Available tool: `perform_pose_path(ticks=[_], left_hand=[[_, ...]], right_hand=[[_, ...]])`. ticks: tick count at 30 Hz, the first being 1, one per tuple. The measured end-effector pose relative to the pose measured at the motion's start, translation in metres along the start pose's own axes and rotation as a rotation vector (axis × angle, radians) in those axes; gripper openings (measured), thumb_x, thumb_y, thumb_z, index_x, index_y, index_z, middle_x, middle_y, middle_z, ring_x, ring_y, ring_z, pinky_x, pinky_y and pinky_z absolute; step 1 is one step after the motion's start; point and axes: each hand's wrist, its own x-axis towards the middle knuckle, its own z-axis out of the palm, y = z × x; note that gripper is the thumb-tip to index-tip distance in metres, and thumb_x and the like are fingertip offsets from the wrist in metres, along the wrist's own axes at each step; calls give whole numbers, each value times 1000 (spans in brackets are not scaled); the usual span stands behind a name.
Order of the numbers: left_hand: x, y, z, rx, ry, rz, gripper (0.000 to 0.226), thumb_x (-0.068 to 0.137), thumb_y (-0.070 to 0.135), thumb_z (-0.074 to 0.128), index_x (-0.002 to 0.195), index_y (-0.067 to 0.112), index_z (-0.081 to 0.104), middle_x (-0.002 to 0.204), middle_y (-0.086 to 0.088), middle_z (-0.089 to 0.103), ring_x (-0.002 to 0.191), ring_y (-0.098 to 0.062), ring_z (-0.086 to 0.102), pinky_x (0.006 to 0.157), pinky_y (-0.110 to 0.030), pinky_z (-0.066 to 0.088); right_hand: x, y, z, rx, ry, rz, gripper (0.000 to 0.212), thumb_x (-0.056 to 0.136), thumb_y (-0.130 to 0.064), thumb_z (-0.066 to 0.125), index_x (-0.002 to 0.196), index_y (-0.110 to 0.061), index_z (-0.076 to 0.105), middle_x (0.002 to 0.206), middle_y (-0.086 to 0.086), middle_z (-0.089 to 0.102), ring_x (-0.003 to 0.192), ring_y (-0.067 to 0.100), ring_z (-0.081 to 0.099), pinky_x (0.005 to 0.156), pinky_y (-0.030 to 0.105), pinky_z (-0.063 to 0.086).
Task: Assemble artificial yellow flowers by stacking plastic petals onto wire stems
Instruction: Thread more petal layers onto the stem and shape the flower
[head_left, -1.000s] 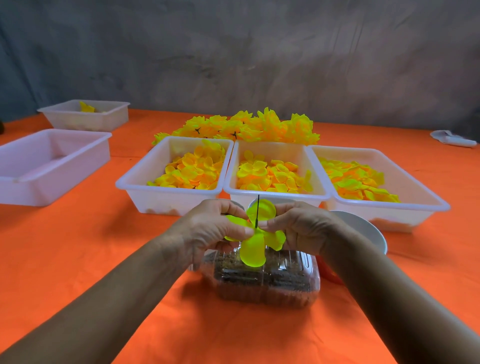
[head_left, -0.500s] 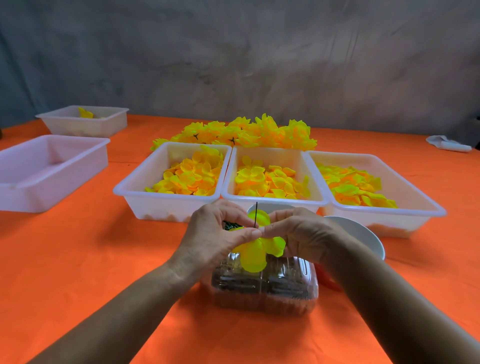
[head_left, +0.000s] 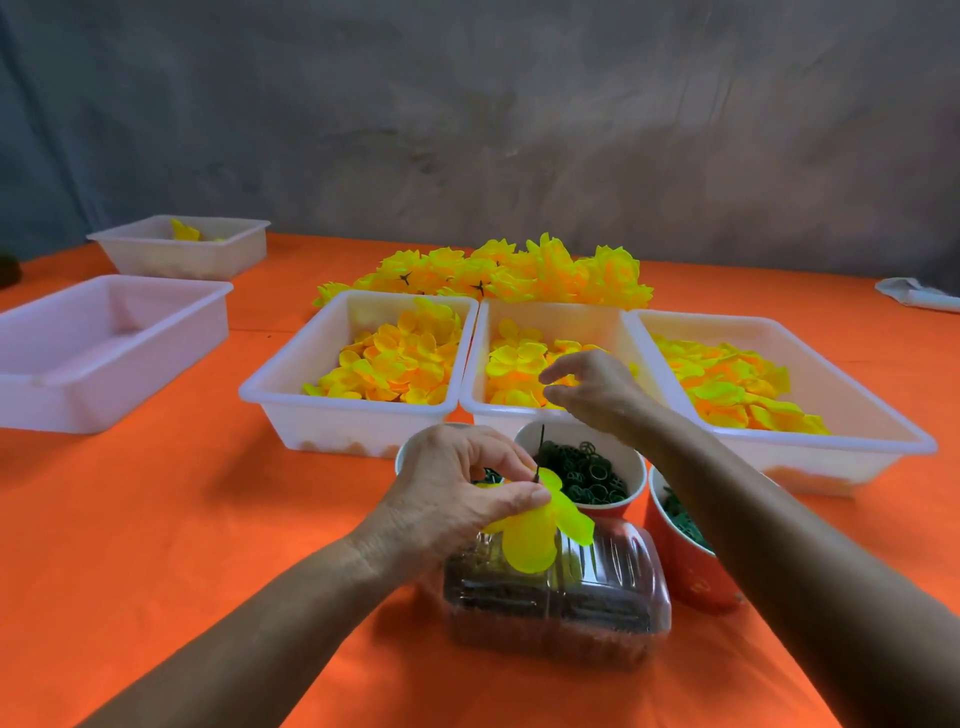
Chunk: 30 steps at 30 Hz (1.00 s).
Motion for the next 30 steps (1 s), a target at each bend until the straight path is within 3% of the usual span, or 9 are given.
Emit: perform_pose_path(ticks=[3, 9, 12, 14, 16, 19, 22, 25, 30], left_hand=[[1, -4, 0, -20, -3, 6, 11, 67, 12, 84, 65, 16, 74, 78, 7, 70, 80, -6, 66, 79, -30, 52], [1, -7, -1, -40, -34, 9, 24, 70, 13, 82, 61, 30, 69, 73, 18, 68, 75, 3, 63, 74, -12, 45], [1, -6, -1, -32, -29, 2, 25, 70, 14, 82, 59, 31, 67, 73, 20, 68, 74, 6, 62, 73, -9, 43], [-1, -5, -1, -36, -31, 3, 26, 70, 14, 82, 59, 31, 67, 73, 19, 68, 74, 6, 62, 72, -8, 43], [-2, -5, -2, -36, -30, 7, 24, 70, 15, 83, 60, 31, 67, 74, 17, 69, 75, 5, 63, 73, -9, 44], [-2, -5, -1, -33, -18, 3, 26, 71, 16, 82, 59, 33, 66, 75, 12, 69, 76, 2, 63, 74, -16, 48], [-2, -5, 0, -35, -13, -7, 29, 70, 14, 82, 57, 33, 65, 74, 12, 69, 75, -2, 63, 76, -22, 49], [-3, -5, 0, -30, -9, -7, 29, 70, 15, 83, 56, 32, 64, 73, 13, 69, 76, -3, 64, 77, -24, 49], [-2, -5, 0, -25, -3, -19, 28, 70, 16, 83, 57, 32, 65, 76, 7, 71, 77, -4, 64, 78, -23, 50]], right_hand=[[33, 8, 19, -221, -120, -32, 28, 92, -24, 58, 119, -22, 64, 137, 5, 52, 132, 29, 36, 104, 39, 34], [57, 7, 36, -468, -258, -29, 33, 97, -26, 48, 129, -31, 56, 147, -2, 36, 133, 31, 23, 101, 40, 29], [66, 7, 38, -569, -317, 13, 34, 99, -18, 41, 129, -21, 56, 142, 4, 42, 132, 33, 25, 99, 40, 31], [70, 9, 41, -528, -249, 45, 27, 96, -10, 40, 112, -10, 62, 124, 13, 54, 124, 31, 36, 90, 36, 38], [72, 12, 40, -315, -84, 68, 19, 91, -4, 48, 91, -5, 67, 105, 20, 60, 108, 30, 52, 75, 31, 43], [70, 15, 32, 23, 252, 88, 17, 84, -7, 65, 98, -7, 74, 106, 16, 70, 103, 31, 63, 84, 34, 46], [64, 20, 23, 157, 376, 136, 16, 78, -7, 71, 94, -10, 74, 94, 15, 71, 92, 31, 65, 80, 35, 49], [60, 29, 17, 103, 414, 169, 19, 78, -6, 70, 96, -10, 70, 94, 14, 70, 90, 31, 64, 79, 35, 48], [53, 45, 8, -207, 370, 217, 25, 83, 1, 57, 102, -9, 70, 109, 19, 66, 104, 36, 58, 79, 35, 45]])
